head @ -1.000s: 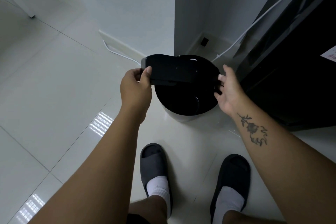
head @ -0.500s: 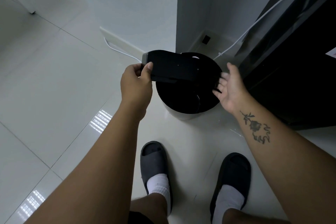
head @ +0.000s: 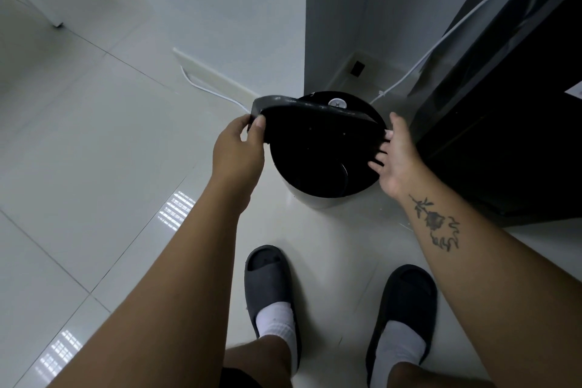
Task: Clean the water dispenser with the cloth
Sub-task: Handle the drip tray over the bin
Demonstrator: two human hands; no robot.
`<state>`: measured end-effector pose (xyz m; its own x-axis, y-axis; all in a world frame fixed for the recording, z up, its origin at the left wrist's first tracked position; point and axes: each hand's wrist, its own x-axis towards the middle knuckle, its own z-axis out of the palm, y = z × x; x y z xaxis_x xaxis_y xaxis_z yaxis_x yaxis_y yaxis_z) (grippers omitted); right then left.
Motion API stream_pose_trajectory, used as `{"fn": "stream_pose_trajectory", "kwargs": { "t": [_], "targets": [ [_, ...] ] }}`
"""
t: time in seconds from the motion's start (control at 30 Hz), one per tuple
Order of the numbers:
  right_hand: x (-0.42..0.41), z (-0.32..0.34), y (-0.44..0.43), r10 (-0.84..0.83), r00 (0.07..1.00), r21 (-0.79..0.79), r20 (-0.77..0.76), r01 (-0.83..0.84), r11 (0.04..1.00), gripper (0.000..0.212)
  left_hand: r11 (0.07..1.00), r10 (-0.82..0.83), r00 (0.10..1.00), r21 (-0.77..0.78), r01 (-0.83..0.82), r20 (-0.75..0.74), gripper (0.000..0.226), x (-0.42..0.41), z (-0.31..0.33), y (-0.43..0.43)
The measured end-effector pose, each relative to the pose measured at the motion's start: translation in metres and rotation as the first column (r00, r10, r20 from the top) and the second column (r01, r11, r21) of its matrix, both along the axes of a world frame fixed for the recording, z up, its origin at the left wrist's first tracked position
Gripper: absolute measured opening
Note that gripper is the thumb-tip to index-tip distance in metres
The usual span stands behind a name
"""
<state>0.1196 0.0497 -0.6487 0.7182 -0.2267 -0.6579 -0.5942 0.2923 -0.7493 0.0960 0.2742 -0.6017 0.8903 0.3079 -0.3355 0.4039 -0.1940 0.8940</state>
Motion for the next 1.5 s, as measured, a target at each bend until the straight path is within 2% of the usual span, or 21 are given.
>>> {"fn": "stream_pose_trajectory", "kwargs": {
  "t": [0.07, 0.17, 0.27, 0.33, 0.43, 0.53, 0.63, 0.77, 0.9, 1.1, 1.23, 1.37, 1.5],
  "targets": [
    [0.001, 0.0, -0.004, -0.002, 1.0, -0.04, -0.006, 0.002, 0.999, 0.045, 0.99, 0.035, 0.996, -0.137, -0.046, -0.084, 0.046, 0.0, 0.001, 0.001],
    [0.001, -0.003, -0.008, -0.064, 0.998, -0.005, 0.018, 0.064, 0.998, 0.044, 0.956, 0.106, 0.979, -0.252, -0.148, -0.171, 0.06, 0.004, -0.006, 0.002],
    [0.001, -0.001, -0.005, -0.173, 0.984, 0.037, 0.031, 0.172, 0.984, 0.036, 0.941, 0.158, 0.968, -0.266, -0.207, -0.196, 0.054, 0.006, -0.013, 0.003],
    [-0.001, -0.003, -0.002, -0.212, 0.976, -0.031, 0.055, 0.214, 0.976, 0.024, 0.943, 0.151, 0.966, -0.263, -0.205, -0.21, 0.055, 0.006, -0.02, 0.008],
    [-0.003, -0.013, -0.002, -0.198, 0.974, -0.089, 0.112, 0.208, 0.974, 0.008, 0.952, 0.153, 0.969, -0.236, -0.197, -0.194, 0.045, 0.002, -0.023, 0.012],
    [-0.005, -0.018, -0.004, -0.162, 0.98, -0.109, 0.114, 0.175, 0.979, 0.014, 0.928, 0.125, 0.981, -0.331, -0.169, -0.152, 0.032, -0.001, -0.026, 0.013],
    [-0.009, -0.021, -0.006, -0.147, 0.981, -0.116, 0.124, 0.161, 0.98, 0.02, 0.907, 0.052, 0.989, -0.407, -0.104, -0.138, 0.033, -0.005, -0.028, 0.015],
    [-0.011, -0.023, -0.009, -0.142, 0.98, -0.105, 0.137, 0.157, 0.982, 0.021, 0.92, 0.034, 0.982, -0.379, -0.103, -0.186, 0.032, -0.01, -0.028, 0.013],
    [-0.012, -0.017, -0.006, -0.15, 0.977, -0.087, 0.15, 0.164, 0.983, 0.014, 0.923, 0.027, 0.986, -0.376, -0.088, -0.163, 0.035, -0.012, -0.031, 0.017],
    [-0.045, 0.0, 0.001, -0.121, 0.987, -0.116, 0.101, 0.132, 0.984, 0.028, 0.932, -0.058, 0.993, -0.362, 0.018, -0.099, 0.038, -0.03, -0.017, 0.022],
    [-0.074, 0.037, -0.004, -0.121, 0.987, -0.154, 0.108, 0.137, 0.978, 0.028, 0.936, -0.071, 0.997, -0.349, 0.052, -0.042, 0.035, -0.049, 0.023, 0.016],
    [-0.094, 0.109, -0.012, -0.133, 0.97, -0.189, 0.205, 0.173, 0.967, 0.031, 0.94, -0.063, 0.998, -0.335, 0.066, 0.021, 0.034, -0.065, 0.078, 0.005],
    [-0.117, 0.2, -0.025, -0.142, 0.926, -0.188, 0.349, 0.217, 0.958, 0.032, 0.927, -0.097, 0.988, -0.35, 0.133, 0.12, 0.034, -0.074, 0.161, -0.007]
  ]
}}
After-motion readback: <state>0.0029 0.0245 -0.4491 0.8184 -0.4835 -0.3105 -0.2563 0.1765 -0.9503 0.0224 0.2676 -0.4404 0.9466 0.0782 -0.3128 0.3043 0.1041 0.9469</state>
